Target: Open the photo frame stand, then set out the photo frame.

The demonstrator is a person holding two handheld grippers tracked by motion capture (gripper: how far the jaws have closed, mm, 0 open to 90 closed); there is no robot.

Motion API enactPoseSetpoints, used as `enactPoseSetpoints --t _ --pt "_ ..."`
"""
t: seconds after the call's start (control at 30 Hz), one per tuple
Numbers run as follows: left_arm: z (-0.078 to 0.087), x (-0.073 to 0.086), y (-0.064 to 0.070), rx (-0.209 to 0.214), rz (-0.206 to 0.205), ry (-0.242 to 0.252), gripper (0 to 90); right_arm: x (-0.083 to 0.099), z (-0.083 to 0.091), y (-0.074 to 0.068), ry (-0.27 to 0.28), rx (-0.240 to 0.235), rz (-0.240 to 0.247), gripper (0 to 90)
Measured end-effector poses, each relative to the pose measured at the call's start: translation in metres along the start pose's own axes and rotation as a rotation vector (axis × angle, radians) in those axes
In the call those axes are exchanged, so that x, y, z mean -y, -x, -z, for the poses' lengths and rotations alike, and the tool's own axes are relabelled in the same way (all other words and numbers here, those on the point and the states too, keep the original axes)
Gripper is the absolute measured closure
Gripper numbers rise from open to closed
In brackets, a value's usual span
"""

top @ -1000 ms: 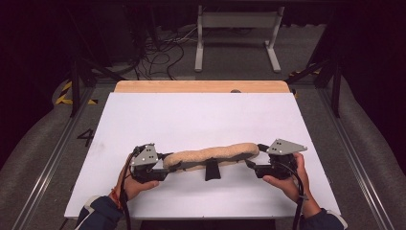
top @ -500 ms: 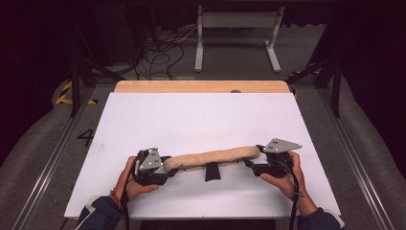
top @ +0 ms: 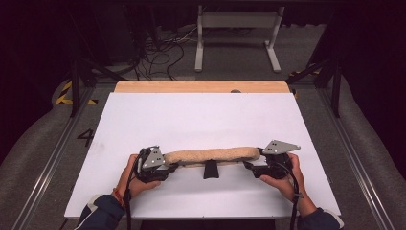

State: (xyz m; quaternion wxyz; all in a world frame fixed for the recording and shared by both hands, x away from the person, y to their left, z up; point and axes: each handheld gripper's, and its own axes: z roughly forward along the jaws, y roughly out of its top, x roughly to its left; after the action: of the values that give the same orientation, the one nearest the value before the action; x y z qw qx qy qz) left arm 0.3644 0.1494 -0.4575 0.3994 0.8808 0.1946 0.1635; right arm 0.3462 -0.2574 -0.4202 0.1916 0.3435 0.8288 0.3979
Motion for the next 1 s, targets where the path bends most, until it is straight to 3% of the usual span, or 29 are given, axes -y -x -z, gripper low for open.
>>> enactPoseSetpoints --t 0.4,1.0 --pt "0.010 0.001 -0.003 0.046 0.008 0.061 51.6 0.005 0.004 0.007 0.003 0.010 -0.015 43.4" --pt "0.020 -0.001 -0.006 0.052 0.003 0.089 53.8 0.007 0.010 0.004 0.022 0.011 -0.017 42.1"
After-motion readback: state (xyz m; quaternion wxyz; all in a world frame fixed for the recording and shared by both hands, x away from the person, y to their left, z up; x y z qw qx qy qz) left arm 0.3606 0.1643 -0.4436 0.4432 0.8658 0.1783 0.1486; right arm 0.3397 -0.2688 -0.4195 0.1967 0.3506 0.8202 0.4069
